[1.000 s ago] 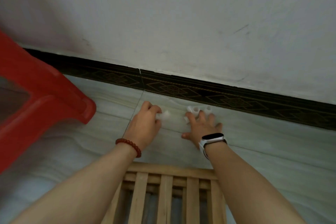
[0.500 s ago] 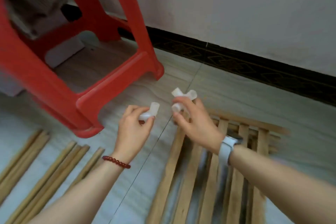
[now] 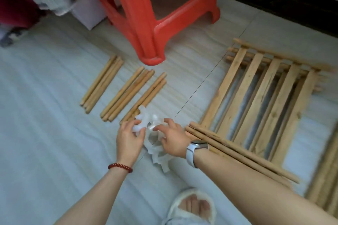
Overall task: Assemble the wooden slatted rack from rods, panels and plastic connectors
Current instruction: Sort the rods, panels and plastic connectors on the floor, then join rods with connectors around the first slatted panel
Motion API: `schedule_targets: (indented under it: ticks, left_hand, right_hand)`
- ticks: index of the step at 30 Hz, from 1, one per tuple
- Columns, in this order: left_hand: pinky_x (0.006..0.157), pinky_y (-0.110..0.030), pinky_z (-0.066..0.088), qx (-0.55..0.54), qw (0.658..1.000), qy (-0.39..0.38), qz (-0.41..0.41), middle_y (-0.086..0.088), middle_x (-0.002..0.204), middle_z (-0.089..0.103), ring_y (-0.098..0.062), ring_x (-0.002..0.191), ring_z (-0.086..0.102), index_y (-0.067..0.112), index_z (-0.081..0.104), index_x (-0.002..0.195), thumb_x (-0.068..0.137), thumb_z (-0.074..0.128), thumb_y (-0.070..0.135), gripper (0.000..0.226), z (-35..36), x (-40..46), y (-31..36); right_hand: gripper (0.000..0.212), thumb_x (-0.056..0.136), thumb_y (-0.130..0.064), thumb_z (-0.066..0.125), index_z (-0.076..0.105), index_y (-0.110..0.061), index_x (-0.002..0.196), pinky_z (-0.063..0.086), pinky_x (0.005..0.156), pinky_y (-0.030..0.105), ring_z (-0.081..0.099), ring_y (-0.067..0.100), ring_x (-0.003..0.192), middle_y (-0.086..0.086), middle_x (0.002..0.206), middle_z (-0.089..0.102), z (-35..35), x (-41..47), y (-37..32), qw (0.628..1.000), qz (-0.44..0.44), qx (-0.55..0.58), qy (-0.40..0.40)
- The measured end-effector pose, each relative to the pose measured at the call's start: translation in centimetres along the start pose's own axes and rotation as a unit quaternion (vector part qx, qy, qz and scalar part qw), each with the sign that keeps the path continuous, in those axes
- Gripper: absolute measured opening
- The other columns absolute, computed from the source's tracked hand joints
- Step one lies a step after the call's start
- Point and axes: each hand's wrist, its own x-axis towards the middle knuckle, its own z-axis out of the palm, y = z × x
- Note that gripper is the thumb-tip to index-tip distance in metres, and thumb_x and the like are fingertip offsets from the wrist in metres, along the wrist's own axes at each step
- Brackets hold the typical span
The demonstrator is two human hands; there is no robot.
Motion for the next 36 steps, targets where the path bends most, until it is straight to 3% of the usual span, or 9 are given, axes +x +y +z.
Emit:
schedule_targets:
  ticks: [3,6,8,12,15,19,23,30,36]
  left_hand:
    - [0.093,-0.038,0.039,0.072,0.997,-0.026,0.008,-0.011,0.123,0.053,-0.029,0.113,0.045,0.012,0.056,0.123,0.081,0.066,0.011,0.043,-0.6,-1.3,-1.5]
    - [0.105,-0.046,0.026,0.132,0.988,-0.081,0.005,-0.006,0.144,0.030,-0.028,0.132,0.021,0.026,0.034,0.142,0.077,0.065,0.017,0.073,-0.2,-1.4,-1.2]
    - [0.110,-0.050,0.012,0.183,0.974,-0.087,0.098,-0.004,0.153,0.016,-0.025,0.140,0.007,0.032,0.026,0.145,0.077,0.065,0.027,0.079,0.6,-1.7,-0.2]
    - [0.107,-0.062,-0.008,0.318,0.878,-0.158,0.321,-0.004,0.158,0.003,-0.030,0.142,-0.013,0.038,0.020,0.146,0.075,0.057,0.061,0.083,3.9,-3.0,1.7]
    - [0.098,-0.064,-0.026,0.435,0.816,-0.223,0.309,0.005,0.148,-0.031,-0.029,0.132,-0.036,0.043,-0.005,0.146,0.080,0.039,0.071,0.085,6.1,-2.9,1.0]
    - [0.109,-0.061,-0.003,0.433,0.838,-0.200,0.266,0.004,0.158,-0.005,-0.033,0.143,-0.010,0.032,0.029,0.143,0.084,0.044,0.064,0.069,5.3,-1.7,-0.9]
    - [0.099,-0.072,0.023,0.407,0.838,-0.197,0.304,-0.005,0.143,0.045,-0.043,0.133,0.034,0.022,0.066,0.116,0.057,0.079,0.056,0.070,3.7,-1.8,-2.2]
    - [0.110,-0.057,-0.009,0.300,0.903,-0.151,0.269,0.001,0.155,0.022,-0.029,0.145,0.000,0.025,0.039,0.141,0.086,0.052,0.052,0.062,5.1,-0.5,2.4]
    - [0.113,-0.039,0.017,0.105,0.953,-0.125,0.255,-0.009,0.154,0.018,-0.026,0.142,0.015,0.015,0.027,0.145,0.089,0.055,0.026,0.063,2.7,0.2,10.7]
  right_hand:
    - [0.050,0.090,-0.011,0.040,0.044,-0.030,0.136,0.019,0.114,0.043,0.019,0.036,0.139,-0.003,0.156,0.013,-0.1,-1.5,-0.7,0.999,-0.037,-0.022,-0.022]
    - [0.048,0.092,-0.014,0.040,0.037,-0.022,0.139,0.029,0.108,0.038,0.030,0.029,0.134,0.002,0.152,0.025,-2.2,-4.3,1.4,0.993,-0.071,-0.085,0.030]
    - [0.044,0.096,-0.023,0.039,0.035,-0.019,0.139,0.036,0.097,0.039,0.038,0.027,0.123,0.005,0.140,0.036,-3.8,-6.7,4.1,0.981,-0.070,-0.172,0.064]
    - [0.051,0.092,-0.047,0.039,0.030,-0.024,0.136,0.033,0.095,0.039,0.035,0.023,0.119,0.002,0.132,0.036,-5.9,-10.6,9.8,0.948,0.062,-0.313,0.009]
    - [0.054,0.093,-0.049,0.039,0.025,-0.024,0.138,0.033,0.093,0.039,0.033,0.024,0.120,0.002,0.133,0.036,-5.6,-11.4,12.2,0.934,0.094,-0.342,-0.030]
    - [0.038,0.097,-0.038,0.035,0.032,-0.024,0.133,0.029,0.088,0.033,0.038,0.021,0.113,-0.003,0.128,0.045,-4.2,-10.5,12.6,0.959,0.078,-0.272,0.023]
    - [0.032,0.097,-0.032,0.034,0.038,-0.026,0.128,0.034,0.087,0.031,0.042,0.020,0.108,-0.003,0.123,0.052,-4.1,-10.6,12.2,0.972,0.083,-0.207,0.076]
    - [0.027,0.093,-0.030,0.041,0.046,-0.021,0.118,0.031,0.069,0.033,0.047,0.022,0.091,-0.001,0.103,0.060,-7.0,-11.6,9.2,0.942,0.010,-0.279,0.186]
    - [0.042,0.094,-0.009,0.042,0.037,-0.025,0.132,0.033,0.067,0.028,0.033,0.013,0.081,-0.005,0.109,0.054,-11.5,-15.9,5.9,0.920,0.032,-0.287,0.263]
